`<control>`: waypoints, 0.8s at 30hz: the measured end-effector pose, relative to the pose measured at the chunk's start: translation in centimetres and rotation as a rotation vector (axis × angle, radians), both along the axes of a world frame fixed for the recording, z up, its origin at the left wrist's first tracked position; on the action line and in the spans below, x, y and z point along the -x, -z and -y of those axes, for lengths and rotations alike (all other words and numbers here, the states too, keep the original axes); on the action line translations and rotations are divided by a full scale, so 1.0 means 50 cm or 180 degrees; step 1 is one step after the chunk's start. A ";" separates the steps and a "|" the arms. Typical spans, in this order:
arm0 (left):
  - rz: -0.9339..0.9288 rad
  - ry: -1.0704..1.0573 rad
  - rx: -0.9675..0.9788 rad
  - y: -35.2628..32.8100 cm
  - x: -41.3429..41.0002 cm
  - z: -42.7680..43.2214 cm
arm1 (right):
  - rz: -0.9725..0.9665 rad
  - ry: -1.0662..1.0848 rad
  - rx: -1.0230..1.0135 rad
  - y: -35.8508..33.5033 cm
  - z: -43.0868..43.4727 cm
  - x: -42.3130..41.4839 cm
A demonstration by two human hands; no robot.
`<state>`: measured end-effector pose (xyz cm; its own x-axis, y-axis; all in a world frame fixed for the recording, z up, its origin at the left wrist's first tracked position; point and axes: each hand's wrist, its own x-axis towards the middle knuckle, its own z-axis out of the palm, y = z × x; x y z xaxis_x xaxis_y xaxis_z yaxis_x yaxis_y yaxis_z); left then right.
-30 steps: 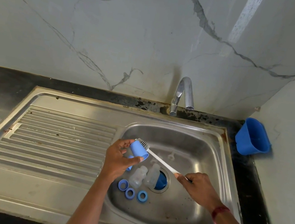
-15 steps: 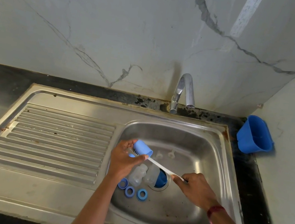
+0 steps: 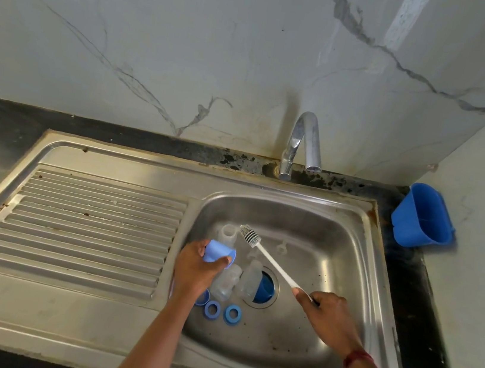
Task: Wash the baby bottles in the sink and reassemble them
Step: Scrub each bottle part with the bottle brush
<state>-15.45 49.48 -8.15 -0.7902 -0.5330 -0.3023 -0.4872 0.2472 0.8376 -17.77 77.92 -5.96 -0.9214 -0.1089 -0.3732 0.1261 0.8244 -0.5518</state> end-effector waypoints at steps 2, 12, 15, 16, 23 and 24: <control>0.0240 0.0258 0.0199 0.020 -0.003 -0.007 | 0.0003 0.0025 0.0063 0.009 0.005 -0.005; 0.0822 0.0417 0.0596 0.044 0.030 -0.048 | 0.0091 0.0464 0.0315 0.052 0.030 -0.022; 0.0850 0.0201 0.0379 0.048 0.059 -0.060 | 0.0157 0.0569 0.0348 0.061 0.034 -0.022; 0.0871 0.0073 0.0259 0.054 0.068 -0.064 | 0.0161 0.0600 0.0375 0.063 0.035 -0.022; 0.1063 -0.0410 0.0031 0.084 0.124 -0.095 | 0.0164 0.0784 0.0471 0.065 0.042 -0.015; 0.1100 -0.0424 0.0046 0.090 0.130 -0.098 | 0.0186 0.0796 0.0466 0.067 0.043 -0.013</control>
